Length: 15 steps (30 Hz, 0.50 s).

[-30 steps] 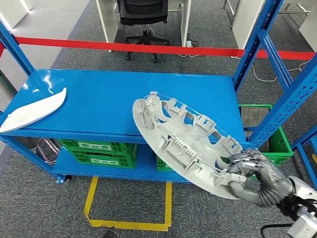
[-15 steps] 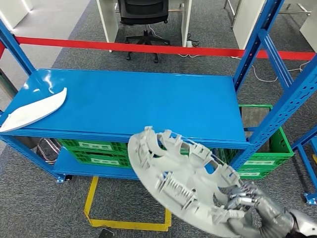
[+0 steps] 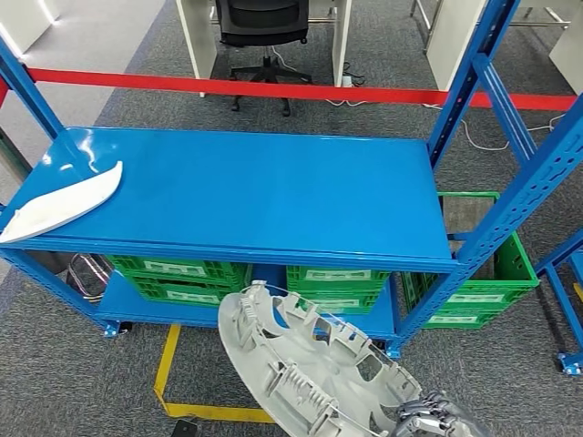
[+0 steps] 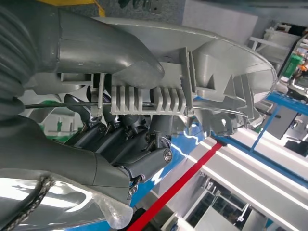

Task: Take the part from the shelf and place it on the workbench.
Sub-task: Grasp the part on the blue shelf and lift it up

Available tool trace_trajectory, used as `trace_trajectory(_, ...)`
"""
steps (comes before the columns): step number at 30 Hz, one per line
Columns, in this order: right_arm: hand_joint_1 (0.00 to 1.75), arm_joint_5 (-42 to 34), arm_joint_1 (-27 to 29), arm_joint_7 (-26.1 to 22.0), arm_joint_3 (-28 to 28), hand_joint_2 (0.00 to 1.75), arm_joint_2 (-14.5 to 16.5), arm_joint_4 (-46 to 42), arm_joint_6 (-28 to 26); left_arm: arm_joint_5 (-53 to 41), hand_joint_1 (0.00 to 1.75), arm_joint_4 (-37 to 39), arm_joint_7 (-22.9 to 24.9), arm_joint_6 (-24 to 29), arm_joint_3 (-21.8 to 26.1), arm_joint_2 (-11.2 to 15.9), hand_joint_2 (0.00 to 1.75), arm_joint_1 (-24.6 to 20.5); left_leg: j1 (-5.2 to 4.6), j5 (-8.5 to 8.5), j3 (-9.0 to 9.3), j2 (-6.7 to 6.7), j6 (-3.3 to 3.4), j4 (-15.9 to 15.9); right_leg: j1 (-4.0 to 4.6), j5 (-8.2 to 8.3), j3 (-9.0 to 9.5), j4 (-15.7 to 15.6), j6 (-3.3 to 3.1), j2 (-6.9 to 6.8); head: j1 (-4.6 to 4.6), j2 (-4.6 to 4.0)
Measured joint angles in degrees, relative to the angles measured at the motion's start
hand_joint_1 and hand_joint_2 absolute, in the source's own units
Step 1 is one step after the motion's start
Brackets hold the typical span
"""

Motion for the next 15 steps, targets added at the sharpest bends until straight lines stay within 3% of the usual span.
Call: trace_trajectory(15,1.75,0.0,-0.5,0.3,4.1,1.75,0.0,-0.3,-1.5,-1.5,0.0,-0.3,1.9,-1.0,0.8,0.0,0.0,-0.2,0.0,0.0,0.01,0.0,0.0,0.0,0.0,0.0,0.0,0.0,0.0,0.0,0.01,0.0)
